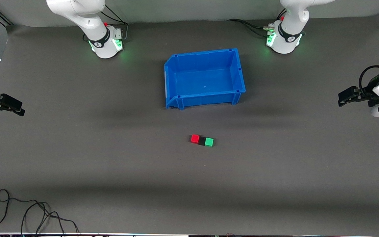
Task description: Attach green and red cubes to black cube
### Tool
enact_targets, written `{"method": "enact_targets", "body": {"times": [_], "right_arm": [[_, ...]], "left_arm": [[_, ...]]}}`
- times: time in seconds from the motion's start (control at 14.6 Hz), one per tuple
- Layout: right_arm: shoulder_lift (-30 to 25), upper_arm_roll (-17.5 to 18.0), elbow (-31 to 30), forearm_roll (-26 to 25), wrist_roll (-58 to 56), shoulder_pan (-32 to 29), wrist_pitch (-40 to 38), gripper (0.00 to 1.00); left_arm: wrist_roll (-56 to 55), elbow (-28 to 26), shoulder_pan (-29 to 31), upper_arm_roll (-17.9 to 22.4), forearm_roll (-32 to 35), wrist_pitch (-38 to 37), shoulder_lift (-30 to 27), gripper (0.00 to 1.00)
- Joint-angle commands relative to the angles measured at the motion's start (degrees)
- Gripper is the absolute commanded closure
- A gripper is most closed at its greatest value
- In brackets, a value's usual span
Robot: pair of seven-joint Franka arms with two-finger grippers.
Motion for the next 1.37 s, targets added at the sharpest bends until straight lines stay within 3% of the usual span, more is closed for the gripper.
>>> {"method": "enact_targets", "body": {"times": [0.0, 0.27, 0.61, 1.3], "right_arm": [[-2.2, 1.2, -1.5, -0.2, -0.8, -0.4, -3.3, 0.0], [-2.2, 1.3, -1.5, 0.8, 3.0, -0.3, -5.2, 0.0], [-1.9, 0.8, -1.6, 5.5, 3.1, -0.5, -5.6, 0.0], [-1.9, 0.7, -1.3, 5.5, 3.1, -0.5, -5.6, 0.0]], "left_arm": [[-0.5, 0.5, -0.1, 0.1, 0.2, 0.4, 0.5, 0.0], [0.1, 0.7, 0.2, 0.2, 1.0, 1.1, 0.8, 0.0], [1.1, 2.2, -0.2, 0.1, 0.4, 0.4, 1.1, 0.0], [0.4, 2.8, -0.3, 0.1, 0.3, 0.4, 2.7, 0.0]]}}
